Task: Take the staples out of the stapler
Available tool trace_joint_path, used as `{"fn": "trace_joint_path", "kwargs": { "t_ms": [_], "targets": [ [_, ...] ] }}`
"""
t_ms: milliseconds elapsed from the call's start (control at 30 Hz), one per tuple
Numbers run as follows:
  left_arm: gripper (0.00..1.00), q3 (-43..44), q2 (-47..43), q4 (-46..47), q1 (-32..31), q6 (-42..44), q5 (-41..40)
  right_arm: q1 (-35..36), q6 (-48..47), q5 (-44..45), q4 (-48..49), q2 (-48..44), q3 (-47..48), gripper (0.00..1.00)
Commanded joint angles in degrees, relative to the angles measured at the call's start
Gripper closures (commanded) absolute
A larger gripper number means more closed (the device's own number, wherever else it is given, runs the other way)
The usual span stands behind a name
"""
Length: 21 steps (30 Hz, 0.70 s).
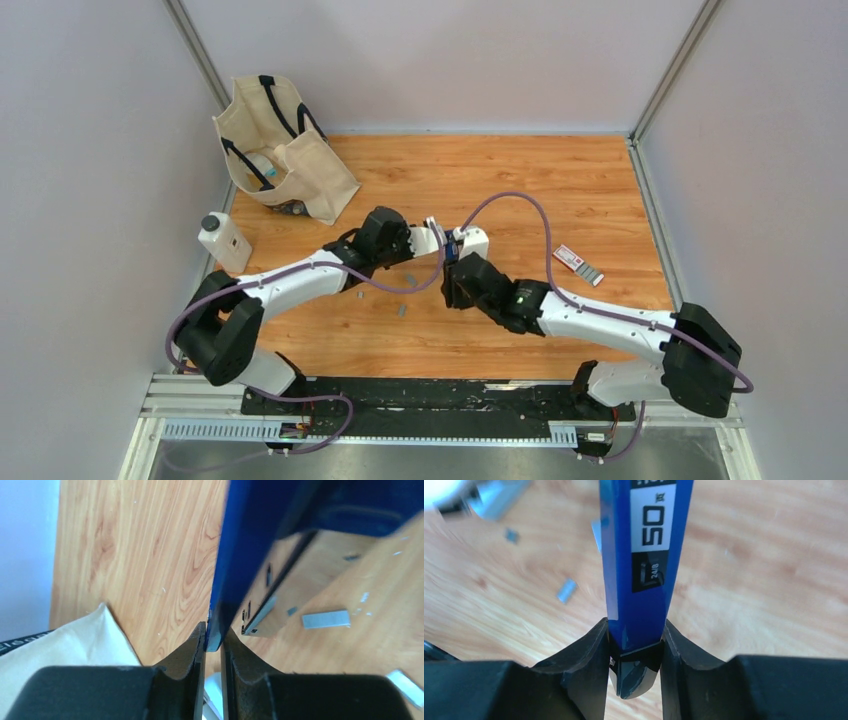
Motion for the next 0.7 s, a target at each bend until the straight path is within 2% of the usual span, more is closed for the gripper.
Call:
{"fn": "trace_joint_path", "kwargs": {
  "t_ms": [0,133,300,533,667],
  "targets": [
    [1.0,10.0,-5.6,-18.9,0.7,-13.1,8.7,-5.6,-3.1,-0.8,3.1,-3.1,9.5,1.0],
    [0.97,13.2,-7.4,-29.7,0.7,-18.0,20.0,-11.1,-3.0,-4.5,3.8,-2.5,14.0,1.0],
    [0.86,17.9,-10.9,-38.0,2.3,-24.6,32.0,-11.9,-4.3,-4.8,2.7,-0.4,18.3,1.0],
    [0.67,25.8,-10.2,-45.1,11.8,-32.2,36.2,-12.6,-5.4,-4.3,2.3,1.3,18.6,1.0],
    [0.63,26.8,-9.7,-48.4,15.3,-32.8,34.6,-14.1,-7.1,-4.8,1.5,4.7,20.9,1.0]
  ]
}}
